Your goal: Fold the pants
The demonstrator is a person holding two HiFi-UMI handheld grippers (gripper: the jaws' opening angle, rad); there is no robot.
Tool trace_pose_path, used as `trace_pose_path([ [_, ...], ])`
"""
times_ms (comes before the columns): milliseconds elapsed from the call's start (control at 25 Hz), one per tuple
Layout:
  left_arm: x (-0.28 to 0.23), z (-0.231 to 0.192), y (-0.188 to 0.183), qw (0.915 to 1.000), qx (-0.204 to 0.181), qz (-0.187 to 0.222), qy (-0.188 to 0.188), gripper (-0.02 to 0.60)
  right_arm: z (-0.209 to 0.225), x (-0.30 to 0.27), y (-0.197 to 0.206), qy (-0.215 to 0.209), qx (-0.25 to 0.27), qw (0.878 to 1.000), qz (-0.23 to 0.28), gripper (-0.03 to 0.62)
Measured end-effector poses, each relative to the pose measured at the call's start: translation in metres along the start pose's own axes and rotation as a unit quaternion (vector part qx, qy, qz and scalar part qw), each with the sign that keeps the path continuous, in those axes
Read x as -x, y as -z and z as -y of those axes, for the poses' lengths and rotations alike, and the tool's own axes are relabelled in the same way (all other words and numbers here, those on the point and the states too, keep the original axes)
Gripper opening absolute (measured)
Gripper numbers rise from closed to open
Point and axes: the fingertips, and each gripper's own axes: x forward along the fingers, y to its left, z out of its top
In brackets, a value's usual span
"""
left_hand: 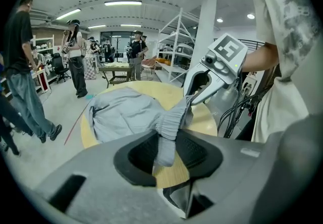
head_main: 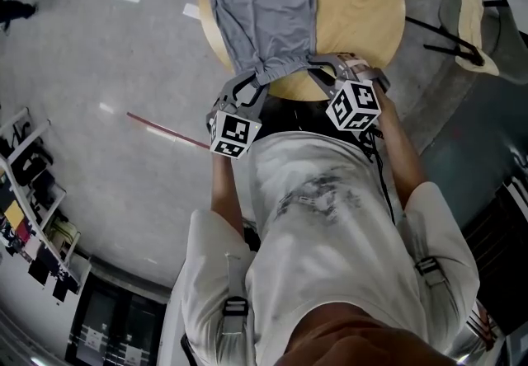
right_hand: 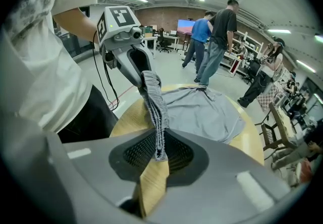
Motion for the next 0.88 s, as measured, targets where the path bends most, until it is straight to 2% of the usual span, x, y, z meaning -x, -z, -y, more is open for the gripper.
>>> trace_pose_path([
  [880, -0.027, -0.092, -0.049, 0.9997, -0.001, 0.014, 0.019, 0.123, 0.099, -0.028, -0.023, 0.021, -0.009, 1.000, -0.016, 0.060],
])
